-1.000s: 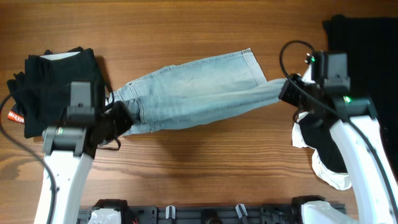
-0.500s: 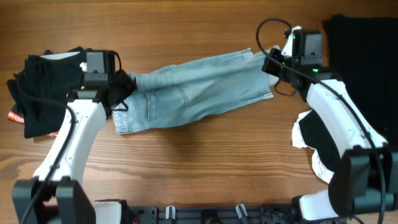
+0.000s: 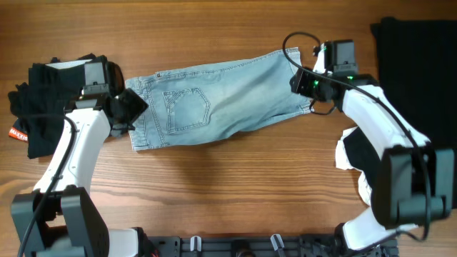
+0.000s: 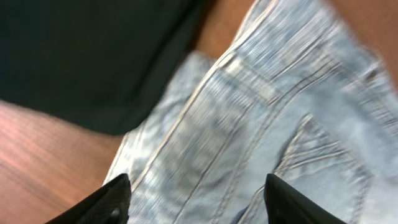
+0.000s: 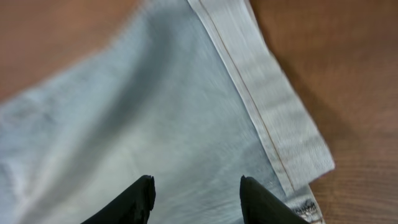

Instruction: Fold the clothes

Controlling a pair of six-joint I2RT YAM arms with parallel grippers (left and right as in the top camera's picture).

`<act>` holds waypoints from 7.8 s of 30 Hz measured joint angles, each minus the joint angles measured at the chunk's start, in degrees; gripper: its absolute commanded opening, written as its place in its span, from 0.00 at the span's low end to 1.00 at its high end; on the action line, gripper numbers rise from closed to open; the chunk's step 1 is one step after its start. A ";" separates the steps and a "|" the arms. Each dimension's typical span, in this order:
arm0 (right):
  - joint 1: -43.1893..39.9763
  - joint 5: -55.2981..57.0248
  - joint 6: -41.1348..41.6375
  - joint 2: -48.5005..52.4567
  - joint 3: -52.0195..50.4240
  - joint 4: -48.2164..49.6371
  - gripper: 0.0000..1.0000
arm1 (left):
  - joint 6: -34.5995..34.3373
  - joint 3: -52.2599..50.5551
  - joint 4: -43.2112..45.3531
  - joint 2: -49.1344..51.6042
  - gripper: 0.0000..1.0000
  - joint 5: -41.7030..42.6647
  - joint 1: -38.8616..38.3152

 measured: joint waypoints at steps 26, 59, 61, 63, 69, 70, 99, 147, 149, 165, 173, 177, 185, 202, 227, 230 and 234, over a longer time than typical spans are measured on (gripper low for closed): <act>-2.43 23.39 10.05 7.34 1.66 -25.86 0.24 | 4.59 -3.50 8.04 2.08 0.82 12.92 0.00; -2.97 13.90 3.93 -1.66 1.20 -18.51 0.39 | 14.47 -2.69 16.33 4.07 0.04 20.92 -6.97; -2.97 13.90 3.93 -0.74 1.20 -18.29 0.38 | 14.40 -2.27 10.29 -2.19 0.04 20.74 -6.97; -2.97 13.88 3.93 0.55 1.20 -18.18 0.38 | 14.19 -1.88 4.22 -6.21 0.04 20.28 -6.97; -2.97 13.90 3.93 4.81 1.20 -18.23 0.38 | 13.33 -1.81 -10.88 -7.52 0.04 15.02 -6.97; -2.97 13.99 3.93 4.94 1.20 -18.23 0.38 | 13.29 -1.92 -12.02 -7.30 0.04 13.00 -6.97; -6.51 18.45 2.58 5.14 1.18 -20.83 0.38 | 3.93 -22.80 -17.25 -7.02 0.53 17.18 -6.97; -9.09 10.93 10.75 3.02 1.09 -17.70 0.29 | 9.07 -16.39 5.05 -6.54 1.00 11.65 -0.59; -9.16 8.87 7.85 -1.46 0.92 -15.43 0.31 | 9.11 -16.39 1.97 -6.54 1.00 11.67 -0.59; 6.25 -2.80 -1.25 -8.44 0.87 -16.83 0.17 | 9.94 -24.76 17.35 -3.82 0.04 17.40 -0.57; 18.21 -9.94 -3.82 -0.72 0.87 -16.79 0.13 | 12.22 -8.81 -7.69 -3.98 0.04 17.94 1.42; 26.51 -13.90 -3.63 5.70 0.87 -12.55 0.13 | 14.69 9.68 -17.94 -4.02 0.04 17.57 2.21; 36.11 -21.64 2.08 14.43 0.83 5.16 0.19 | 15.41 20.55 -25.49 -4.46 0.07 19.34 2.38; 8.55 4.37 -2.54 -3.82 0.13 -17.90 0.20 | 15.56 20.57 -26.38 -4.46 0.09 19.32 0.48; 12.09 4.96 0.63 4.48 -2.40 -20.24 0.21 | 1.18 20.59 3.37 6.36 0.65 20.17 -33.81; 9.35 7.06 0.74 4.24 -0.48 -27.50 0.22 | 1.95 20.59 5.66 6.36 0.69 20.13 -32.98; 1.73 9.57 0.50 -2.45 4.09 -30.25 0.22 | 4.44 20.65 3.85 6.38 0.82 14.23 -28.72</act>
